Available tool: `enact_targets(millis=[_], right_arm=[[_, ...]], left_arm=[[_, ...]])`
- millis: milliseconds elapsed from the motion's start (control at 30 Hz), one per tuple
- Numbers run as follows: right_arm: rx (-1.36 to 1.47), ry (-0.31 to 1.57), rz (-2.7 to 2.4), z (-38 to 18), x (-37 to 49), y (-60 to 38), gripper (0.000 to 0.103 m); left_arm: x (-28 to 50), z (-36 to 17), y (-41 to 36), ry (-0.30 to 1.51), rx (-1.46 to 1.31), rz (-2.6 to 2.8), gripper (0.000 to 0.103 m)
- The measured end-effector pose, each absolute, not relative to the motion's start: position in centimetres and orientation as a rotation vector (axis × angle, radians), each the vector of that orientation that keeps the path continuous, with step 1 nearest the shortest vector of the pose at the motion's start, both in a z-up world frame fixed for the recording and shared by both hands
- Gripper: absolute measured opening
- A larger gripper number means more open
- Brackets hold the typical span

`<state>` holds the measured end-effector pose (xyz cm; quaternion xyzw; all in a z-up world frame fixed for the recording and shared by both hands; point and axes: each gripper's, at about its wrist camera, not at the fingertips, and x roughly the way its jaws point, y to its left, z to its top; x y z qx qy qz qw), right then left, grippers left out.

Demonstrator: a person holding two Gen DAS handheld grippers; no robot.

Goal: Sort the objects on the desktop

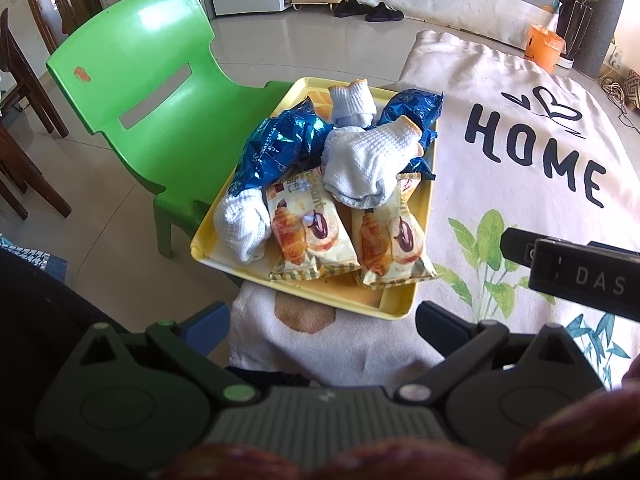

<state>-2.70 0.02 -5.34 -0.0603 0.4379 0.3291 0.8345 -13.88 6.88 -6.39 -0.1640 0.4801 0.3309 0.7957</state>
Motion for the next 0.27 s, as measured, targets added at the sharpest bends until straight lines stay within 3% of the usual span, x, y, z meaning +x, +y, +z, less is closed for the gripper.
enact_targets(millis=[267], right_arm=[[-0.126, 0.936, 0.684, -5.57, -2.42, -0.19, 0.092]], left_arm=[[-13.63, -6.77, 6.29, 1.038, -0.352, 0.685, 0.103]])
